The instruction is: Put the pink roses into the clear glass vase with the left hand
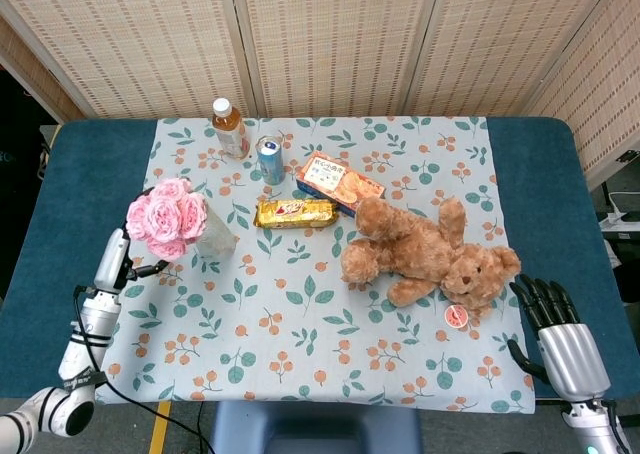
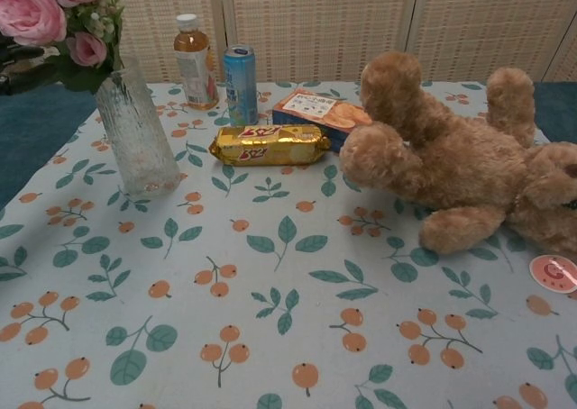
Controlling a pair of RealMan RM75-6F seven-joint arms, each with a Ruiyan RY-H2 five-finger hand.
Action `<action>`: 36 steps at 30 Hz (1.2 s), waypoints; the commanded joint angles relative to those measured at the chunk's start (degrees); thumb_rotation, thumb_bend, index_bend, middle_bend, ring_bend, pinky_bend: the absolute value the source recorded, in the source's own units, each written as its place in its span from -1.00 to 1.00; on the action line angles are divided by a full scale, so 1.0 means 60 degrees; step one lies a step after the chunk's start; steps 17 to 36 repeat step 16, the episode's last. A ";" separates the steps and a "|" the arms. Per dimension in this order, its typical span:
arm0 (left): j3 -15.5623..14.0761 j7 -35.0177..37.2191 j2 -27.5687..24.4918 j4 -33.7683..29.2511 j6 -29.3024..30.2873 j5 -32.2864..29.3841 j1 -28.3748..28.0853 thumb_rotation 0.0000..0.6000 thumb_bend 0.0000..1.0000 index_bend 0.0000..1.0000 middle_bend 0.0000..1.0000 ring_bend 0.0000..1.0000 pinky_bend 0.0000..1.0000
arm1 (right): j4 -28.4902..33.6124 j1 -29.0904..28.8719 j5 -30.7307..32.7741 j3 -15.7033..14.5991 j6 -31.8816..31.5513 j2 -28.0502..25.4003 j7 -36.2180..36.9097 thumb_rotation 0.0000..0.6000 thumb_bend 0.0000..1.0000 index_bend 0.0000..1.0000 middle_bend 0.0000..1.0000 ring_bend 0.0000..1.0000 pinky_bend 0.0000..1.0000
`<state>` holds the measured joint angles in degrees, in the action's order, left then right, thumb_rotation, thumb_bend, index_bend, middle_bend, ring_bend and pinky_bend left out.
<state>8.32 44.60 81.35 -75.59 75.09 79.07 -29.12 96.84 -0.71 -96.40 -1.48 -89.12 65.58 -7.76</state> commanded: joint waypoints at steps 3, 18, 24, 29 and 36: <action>-0.0560 -0.0797 -0.0719 -0.0675 -0.0581 -0.0092 0.0446 0.88 -0.26 -1.00 -1.00 -1.00 -0.96 | 0.0006 0.0015 -0.0078 -0.0039 -0.0031 -0.0044 0.0074 1.00 -0.41 -1.00 -1.00 -1.00 -1.00; -0.2075 -0.6501 -0.0924 0.0054 0.2393 0.1092 0.2960 1.00 -0.30 -1.00 -1.00 -1.00 -0.94 | 0.0117 -0.0063 0.0241 -0.0056 0.0444 0.0078 -0.0576 1.00 -0.41 -1.00 -1.00 -1.00 -1.00; -0.2075 -0.6501 -0.0924 0.0054 0.2393 0.1092 0.2960 1.00 -0.30 -1.00 -1.00 -1.00 -0.94 | 0.0117 -0.0063 0.0241 -0.0056 0.0444 0.0078 -0.0576 1.00 -0.41 -1.00 -1.00 -1.00 -1.00; -0.2075 -0.6501 -0.0924 0.0054 0.2393 0.1092 0.2960 1.00 -0.30 -1.00 -1.00 -1.00 -0.94 | 0.0117 -0.0063 0.0241 -0.0056 0.0444 0.0078 -0.0576 1.00 -0.41 -1.00 -1.00 -1.00 -1.00; -0.2075 -0.6501 -0.0924 0.0054 0.2393 0.1092 0.2960 1.00 -0.30 -1.00 -1.00 -1.00 -0.94 | 0.0117 -0.0063 0.0241 -0.0056 0.0444 0.0078 -0.0576 1.00 -0.41 -1.00 -1.00 -1.00 -1.00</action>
